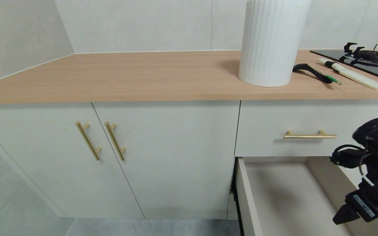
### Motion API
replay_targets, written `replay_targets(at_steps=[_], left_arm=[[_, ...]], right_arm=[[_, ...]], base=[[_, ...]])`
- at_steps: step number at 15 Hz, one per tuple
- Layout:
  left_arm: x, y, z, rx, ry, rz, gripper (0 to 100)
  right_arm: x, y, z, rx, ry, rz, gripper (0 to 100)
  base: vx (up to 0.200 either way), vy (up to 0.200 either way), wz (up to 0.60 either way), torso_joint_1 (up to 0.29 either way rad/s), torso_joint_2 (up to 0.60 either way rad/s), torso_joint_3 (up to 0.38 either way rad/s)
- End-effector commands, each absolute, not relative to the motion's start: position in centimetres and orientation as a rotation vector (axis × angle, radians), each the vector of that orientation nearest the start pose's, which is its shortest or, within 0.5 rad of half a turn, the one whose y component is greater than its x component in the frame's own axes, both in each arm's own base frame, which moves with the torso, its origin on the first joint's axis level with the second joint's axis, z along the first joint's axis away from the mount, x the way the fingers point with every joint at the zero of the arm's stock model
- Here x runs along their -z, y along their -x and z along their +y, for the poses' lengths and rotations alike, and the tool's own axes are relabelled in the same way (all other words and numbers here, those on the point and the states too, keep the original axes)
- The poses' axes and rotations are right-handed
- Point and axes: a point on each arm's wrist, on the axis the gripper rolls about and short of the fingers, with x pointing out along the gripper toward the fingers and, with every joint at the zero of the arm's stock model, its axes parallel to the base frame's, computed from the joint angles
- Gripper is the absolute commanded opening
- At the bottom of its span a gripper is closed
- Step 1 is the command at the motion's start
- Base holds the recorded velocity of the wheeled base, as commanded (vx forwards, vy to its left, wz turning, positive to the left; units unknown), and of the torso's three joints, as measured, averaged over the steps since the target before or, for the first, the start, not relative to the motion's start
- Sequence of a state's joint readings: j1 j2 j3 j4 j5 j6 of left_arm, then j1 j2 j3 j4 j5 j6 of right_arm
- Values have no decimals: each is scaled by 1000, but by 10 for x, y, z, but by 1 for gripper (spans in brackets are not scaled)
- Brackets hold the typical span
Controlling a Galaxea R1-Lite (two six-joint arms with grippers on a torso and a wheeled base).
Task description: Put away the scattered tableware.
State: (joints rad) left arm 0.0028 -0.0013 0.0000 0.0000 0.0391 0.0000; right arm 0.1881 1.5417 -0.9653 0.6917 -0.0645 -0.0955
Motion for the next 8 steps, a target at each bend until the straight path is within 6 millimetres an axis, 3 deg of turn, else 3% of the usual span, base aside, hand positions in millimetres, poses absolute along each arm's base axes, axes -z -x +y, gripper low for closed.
replay_targets(at_steps=[1,8], left_arm=[[-75,23,1,-43,0,0,100],[-75,23,1,-43,2,0,100]], right_arm=[[-213,-176,24,-146,173,994,100],[-224,-171,21,-131,160,877,100]], base=[[0,0,0,0,0,0],[0,0,0,0,0,0]])
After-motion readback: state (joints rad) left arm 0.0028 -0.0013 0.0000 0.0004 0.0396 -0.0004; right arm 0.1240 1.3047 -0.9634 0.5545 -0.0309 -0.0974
